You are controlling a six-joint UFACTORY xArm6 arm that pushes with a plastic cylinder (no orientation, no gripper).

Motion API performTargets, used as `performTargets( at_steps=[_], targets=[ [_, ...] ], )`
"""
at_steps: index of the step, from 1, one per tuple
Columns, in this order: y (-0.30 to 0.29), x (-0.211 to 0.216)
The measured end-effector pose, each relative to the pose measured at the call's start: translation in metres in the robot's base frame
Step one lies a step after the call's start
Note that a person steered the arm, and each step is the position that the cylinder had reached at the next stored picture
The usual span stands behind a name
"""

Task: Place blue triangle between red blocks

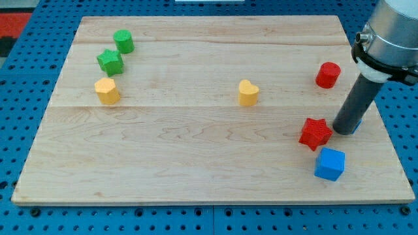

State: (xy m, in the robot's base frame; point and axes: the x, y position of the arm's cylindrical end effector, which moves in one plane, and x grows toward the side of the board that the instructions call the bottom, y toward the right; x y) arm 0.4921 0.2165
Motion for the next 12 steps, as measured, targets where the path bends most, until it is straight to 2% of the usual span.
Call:
performTargets(
  at_steps=[1,3,4,9,11,12],
  targets=[
    [0.011,-0.001],
    [0.048,0.024],
    [0.085,0.006],
    [0.029,-0.035],
    [-0.013,-0.045],
    [0.030,-0.060]
  ],
)
